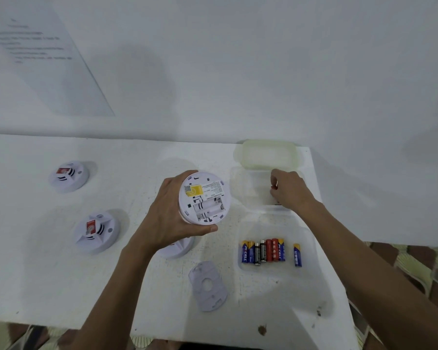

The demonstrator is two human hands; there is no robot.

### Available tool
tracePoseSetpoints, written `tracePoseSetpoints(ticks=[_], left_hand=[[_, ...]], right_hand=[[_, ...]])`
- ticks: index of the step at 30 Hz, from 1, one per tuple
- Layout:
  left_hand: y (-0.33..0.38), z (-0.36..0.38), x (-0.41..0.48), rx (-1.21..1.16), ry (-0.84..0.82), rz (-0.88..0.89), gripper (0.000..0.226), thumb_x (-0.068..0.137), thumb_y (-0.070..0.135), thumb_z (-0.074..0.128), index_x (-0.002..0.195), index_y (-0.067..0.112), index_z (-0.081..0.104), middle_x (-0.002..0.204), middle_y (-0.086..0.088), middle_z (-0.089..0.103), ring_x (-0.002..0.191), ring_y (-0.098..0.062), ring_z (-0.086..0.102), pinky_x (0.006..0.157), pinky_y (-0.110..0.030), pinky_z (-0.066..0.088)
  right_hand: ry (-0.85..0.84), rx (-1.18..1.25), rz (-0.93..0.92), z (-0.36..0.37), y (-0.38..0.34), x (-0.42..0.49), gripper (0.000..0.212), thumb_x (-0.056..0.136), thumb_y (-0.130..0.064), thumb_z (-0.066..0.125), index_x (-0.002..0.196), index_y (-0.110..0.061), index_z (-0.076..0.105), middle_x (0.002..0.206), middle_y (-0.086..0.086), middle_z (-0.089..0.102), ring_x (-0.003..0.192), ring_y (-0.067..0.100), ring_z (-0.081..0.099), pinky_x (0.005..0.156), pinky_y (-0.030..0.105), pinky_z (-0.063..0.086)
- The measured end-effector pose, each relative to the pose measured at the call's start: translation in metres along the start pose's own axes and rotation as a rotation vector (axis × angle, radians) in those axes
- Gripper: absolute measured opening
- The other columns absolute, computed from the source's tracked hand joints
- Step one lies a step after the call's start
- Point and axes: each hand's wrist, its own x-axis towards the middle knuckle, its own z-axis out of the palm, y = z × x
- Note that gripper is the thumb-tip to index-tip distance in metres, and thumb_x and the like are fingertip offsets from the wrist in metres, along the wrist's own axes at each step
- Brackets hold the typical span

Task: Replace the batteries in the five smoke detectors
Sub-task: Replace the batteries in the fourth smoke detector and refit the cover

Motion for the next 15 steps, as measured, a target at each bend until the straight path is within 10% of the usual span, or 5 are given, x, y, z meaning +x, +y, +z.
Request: tracePoseSetpoints(ticks=[9, 15], left_hand=[[0.001, 0.001, -0.001, -0.031, -0.012, -0.006, 0.096, 0.049, 0.065, 0.077, 0.13, 0.047, 0.029, 0.131, 0.035, 0.036, 0.121, 0.008, 0.034, 0.098, -0.008, 0.026], [0.006, 0.001, -0.002, -0.047, -0.025, 0.014, 0.095, 0.05, 0.065, 0.077, 0.132, 0.046, 0.031, 0.131, 0.035, 0.036, 0.121, 0.004, 0.036, 0.096, -0.005, 0.026]], right_hand=[[0.25, 0.841, -0.223, -0.047, -0.076, -0.078, 0.014, 0.084, -0.008, 0.073, 0.092, -0.018, 0.067, 0.082, -0.005, 0.071, 0.08, 0.009, 0.068, 0.073, 0.02, 0.055], [0.158, 0.84, -0.494, -0.045, -0.111, -0.113, 0.016, 0.087, -0.004, 0.07, 0.1, -0.012, 0.066, 0.091, -0.005, 0.073, 0.088, 0.008, 0.07, 0.076, 0.02, 0.055]])
